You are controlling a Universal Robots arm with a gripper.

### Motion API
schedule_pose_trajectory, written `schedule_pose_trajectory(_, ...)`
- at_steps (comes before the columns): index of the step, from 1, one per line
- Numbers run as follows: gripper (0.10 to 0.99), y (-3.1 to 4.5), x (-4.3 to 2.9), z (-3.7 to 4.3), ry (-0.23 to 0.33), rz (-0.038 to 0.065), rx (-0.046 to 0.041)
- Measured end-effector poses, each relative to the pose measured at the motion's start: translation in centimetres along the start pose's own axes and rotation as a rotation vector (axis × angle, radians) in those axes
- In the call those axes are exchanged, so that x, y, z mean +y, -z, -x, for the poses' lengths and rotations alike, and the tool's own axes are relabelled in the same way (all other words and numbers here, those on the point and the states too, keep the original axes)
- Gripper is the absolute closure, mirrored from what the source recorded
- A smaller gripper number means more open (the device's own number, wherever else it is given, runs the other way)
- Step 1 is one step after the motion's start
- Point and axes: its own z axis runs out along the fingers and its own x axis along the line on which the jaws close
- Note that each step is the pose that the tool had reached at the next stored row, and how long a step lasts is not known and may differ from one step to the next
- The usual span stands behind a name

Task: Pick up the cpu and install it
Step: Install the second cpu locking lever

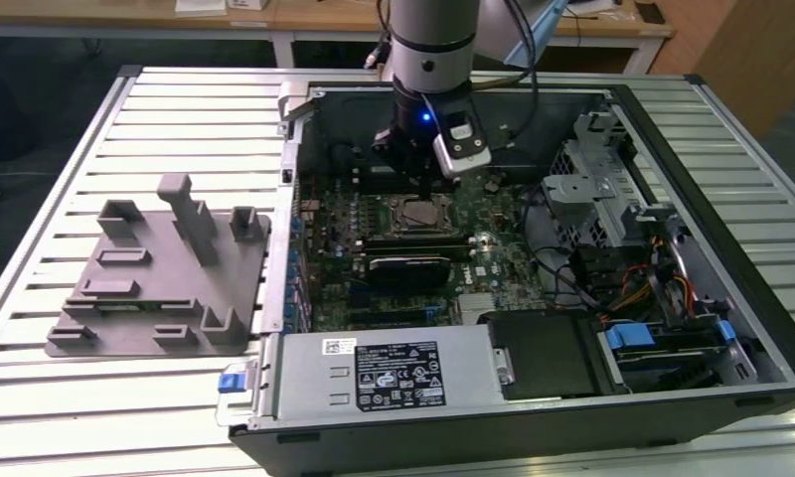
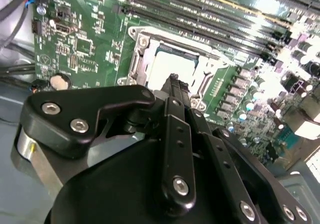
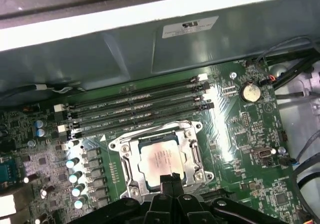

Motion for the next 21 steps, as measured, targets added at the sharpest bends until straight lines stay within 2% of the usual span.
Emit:
schedule_pose_trajectory(10, 0.980, 0.06, -2.62, 0.61, -0.001, -0.001, 0.0000)
schedule_pose_trajectory(14, 0.980, -0.35, -3.00, 0.48, 0.007, 0.000, 0.0003)
schedule_pose_trajectory(18, 0.980, -0.75, -3.40, 0.03, 0.018, 0.001, 0.0014)
schedule_pose_trajectory(21, 0.980, -0.95, -3.76, -0.13, 0.017, 0.010, 0.0034)
